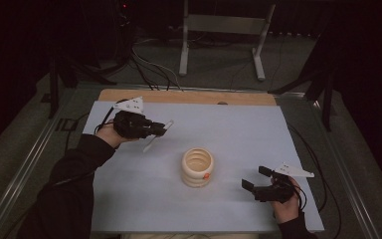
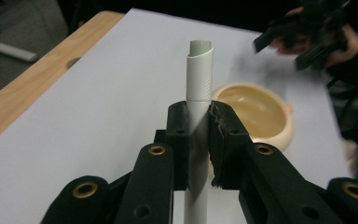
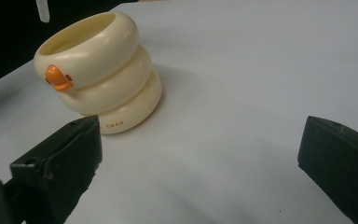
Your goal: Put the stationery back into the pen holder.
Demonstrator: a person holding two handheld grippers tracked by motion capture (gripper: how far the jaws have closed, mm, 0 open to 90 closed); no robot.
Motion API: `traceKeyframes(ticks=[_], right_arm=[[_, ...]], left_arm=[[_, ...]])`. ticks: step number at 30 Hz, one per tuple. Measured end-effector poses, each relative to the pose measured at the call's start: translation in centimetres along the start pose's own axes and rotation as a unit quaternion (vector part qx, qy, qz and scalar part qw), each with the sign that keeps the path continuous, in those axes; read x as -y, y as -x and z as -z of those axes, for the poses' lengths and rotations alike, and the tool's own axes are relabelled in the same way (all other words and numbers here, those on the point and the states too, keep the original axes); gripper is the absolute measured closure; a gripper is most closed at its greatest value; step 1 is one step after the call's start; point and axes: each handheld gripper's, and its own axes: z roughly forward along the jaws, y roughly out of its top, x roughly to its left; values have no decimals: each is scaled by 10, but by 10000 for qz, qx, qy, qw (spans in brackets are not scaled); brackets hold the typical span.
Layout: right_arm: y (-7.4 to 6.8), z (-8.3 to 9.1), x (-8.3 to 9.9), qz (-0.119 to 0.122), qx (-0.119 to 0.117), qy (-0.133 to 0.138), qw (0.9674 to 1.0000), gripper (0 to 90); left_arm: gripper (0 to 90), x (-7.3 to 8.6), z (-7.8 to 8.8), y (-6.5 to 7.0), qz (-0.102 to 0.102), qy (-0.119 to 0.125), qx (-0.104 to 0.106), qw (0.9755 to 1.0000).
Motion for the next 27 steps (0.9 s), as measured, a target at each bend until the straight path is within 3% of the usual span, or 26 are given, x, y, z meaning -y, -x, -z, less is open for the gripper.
traceKeyframes(ticks=[7, 10, 18, 27], right_arm=[[0, 0, 0, 5, 1, -12, 10000, 0], [0, 0, 0, 13, 5, -1, 10000, 0], [0, 0, 0, 14, -6, 1, 10000, 0], [0, 0, -1, 19, -12, 7, 10000, 0]], left_arm=[[797, -8, 0, 3, 14, 206, 206, 9996], [798, -14, 0, 6, 64, 457, 334, 9984], [797, -22, -7, 13, 86, 691, 483, 9964], [797, -33, -18, 22, 154, 1026, 500, 9933]])
